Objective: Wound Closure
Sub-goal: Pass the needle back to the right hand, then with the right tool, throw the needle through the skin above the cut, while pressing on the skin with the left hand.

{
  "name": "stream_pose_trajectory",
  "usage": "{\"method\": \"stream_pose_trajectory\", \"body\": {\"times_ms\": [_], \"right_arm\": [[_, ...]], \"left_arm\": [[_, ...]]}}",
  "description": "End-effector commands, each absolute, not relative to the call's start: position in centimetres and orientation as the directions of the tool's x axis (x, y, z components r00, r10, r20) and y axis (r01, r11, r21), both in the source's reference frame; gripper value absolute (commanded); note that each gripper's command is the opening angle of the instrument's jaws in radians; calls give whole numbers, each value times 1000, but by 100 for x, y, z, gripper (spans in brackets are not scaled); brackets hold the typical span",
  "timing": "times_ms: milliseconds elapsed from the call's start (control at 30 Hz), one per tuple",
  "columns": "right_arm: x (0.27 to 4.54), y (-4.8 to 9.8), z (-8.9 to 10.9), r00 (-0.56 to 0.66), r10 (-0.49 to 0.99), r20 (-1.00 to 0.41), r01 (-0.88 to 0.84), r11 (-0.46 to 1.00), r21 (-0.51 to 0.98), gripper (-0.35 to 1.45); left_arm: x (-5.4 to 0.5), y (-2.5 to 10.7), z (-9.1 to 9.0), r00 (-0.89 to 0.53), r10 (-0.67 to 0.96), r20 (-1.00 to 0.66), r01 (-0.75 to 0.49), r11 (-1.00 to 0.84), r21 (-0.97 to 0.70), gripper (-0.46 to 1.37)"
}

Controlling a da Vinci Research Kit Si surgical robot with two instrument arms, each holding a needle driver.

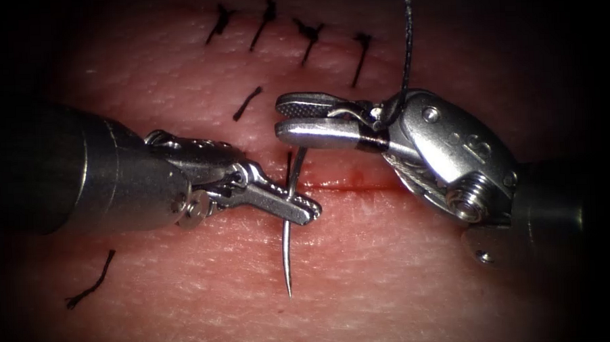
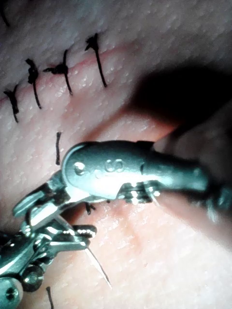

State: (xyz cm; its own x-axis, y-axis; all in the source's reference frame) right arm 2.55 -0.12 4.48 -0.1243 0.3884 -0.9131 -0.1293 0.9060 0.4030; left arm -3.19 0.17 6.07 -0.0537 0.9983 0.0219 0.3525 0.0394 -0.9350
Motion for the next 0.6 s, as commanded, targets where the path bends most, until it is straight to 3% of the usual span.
{"method": "stream_pose_trajectory", "body": {"times_ms": [33,67,267,433,600], "right_arm": [[253,-11,450,-118,384,-916,-142,906,398,-35],[250,-12,450,-110,375,-920,-141,911,388,-35],[233,-12,452,-72,337,-939,-151,927,344,-35],[216,-6,456,-28,267,-963,-163,950,268,-35],[203,8,460,5,156,-988,-179,972,152,-35]], "left_arm": [[-318,18,607,-37,999,30,353,41,-935,52],[-319,18,607,-23,999,37,352,42,-935,73],[-324,21,609,97,994,-51,278,-77,-957,127],[-330,23,612,114,979,-169,170,-186,-968,133],[-338,22,622,110,955,-274,-11,-274,-962,113]]}}
